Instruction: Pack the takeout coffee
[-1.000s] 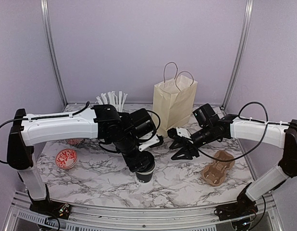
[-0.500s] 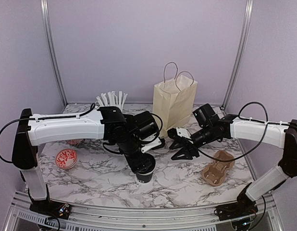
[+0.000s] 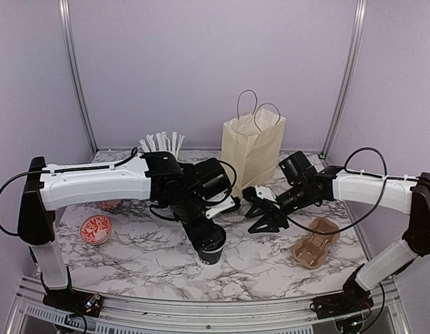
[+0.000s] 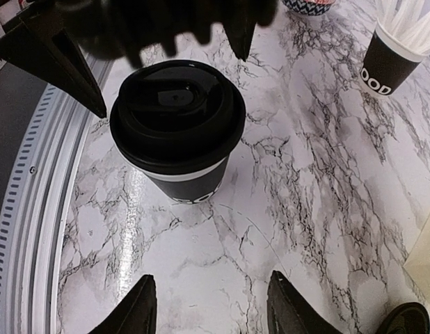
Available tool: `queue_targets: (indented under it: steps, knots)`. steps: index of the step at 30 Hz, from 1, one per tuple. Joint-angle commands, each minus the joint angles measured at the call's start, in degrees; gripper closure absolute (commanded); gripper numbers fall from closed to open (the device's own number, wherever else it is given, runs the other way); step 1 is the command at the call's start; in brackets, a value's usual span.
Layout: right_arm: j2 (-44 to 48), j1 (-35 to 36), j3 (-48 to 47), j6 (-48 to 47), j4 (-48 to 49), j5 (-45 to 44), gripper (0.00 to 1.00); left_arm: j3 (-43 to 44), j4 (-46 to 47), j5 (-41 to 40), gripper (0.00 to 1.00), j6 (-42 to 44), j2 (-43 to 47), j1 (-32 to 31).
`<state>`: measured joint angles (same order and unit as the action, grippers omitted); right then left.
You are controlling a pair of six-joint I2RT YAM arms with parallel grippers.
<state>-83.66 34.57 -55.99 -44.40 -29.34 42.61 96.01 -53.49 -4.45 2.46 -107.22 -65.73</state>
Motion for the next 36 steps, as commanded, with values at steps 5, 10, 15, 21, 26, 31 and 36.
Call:
queue_targets:
  steps: [5,10,15,21,26,31,36]
  knots:
    - [-0.1,-0.4,-6.4,12.1,-4.8,4.5,0.5,-1.4,1.8,-5.2,0.06,-10.9,11.5,1.3]
    - [-3.9,-0.3,-5.4,21.9,-6.4,13.3,0.53,-9.2,10.3,-6.6,0.14,-24.2,15.8,3.3]
    - [-9.5,0.2,-6.7,24.3,-11.3,18.5,0.58,-19.1,20.0,-4.7,0.19,-34.3,19.3,4.6]
    - [-15.0,2.8,-7.4,24.2,-11.6,24.5,0.65,-27.9,30.5,-1.4,0.18,-39.7,21.3,5.2]
    - [-19.2,4.6,-10.7,21.9,-13.9,26.3,0.69,-29.8,32.9,1.3,0.18,-40.4,20.0,5.5]
    - [-22.1,5.1,-13.1,20.9,-15.1,28.1,0.69,-30.6,34.4,3.4,0.21,-40.1,19.2,5.5]
    - [-23.6,5.1,-14.8,20.4,-15.9,28.8,0.68,-31.7,35.1,6.1,0.28,-40.5,17.9,5.5]
